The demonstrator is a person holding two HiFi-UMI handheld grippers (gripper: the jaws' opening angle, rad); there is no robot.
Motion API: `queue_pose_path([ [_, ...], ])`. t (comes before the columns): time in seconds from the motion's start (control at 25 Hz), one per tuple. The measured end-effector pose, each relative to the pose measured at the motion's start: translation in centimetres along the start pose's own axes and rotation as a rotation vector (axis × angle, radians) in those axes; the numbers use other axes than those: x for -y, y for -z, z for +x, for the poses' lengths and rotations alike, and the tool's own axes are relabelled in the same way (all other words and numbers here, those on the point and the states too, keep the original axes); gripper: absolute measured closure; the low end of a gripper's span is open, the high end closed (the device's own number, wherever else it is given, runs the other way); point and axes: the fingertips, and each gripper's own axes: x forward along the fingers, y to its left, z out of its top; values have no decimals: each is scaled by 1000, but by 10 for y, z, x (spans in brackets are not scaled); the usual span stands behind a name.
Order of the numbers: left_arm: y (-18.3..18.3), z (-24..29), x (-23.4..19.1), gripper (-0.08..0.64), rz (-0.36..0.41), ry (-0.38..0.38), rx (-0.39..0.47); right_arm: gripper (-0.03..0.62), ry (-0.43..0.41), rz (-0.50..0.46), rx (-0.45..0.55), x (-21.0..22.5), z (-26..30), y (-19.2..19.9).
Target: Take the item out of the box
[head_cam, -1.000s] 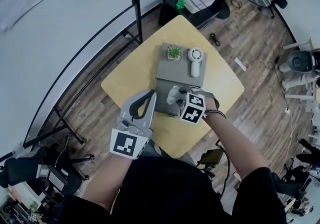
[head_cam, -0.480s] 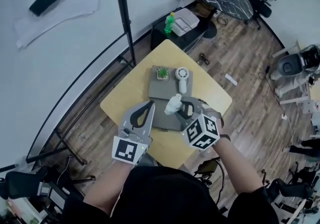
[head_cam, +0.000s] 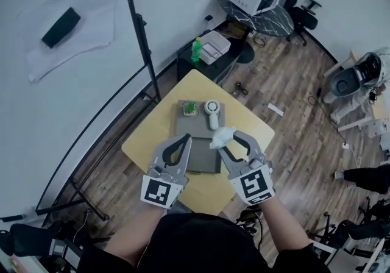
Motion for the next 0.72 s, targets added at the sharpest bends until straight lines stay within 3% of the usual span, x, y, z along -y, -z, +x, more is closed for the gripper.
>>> queue_pose_path([
  [0.28,-11,2,8,560,12,14,18,466,138,199,164,21,-35,-1],
  [0.72,-22,-2,8,560,24,12,26,466,261,294,290,34,-63,14],
])
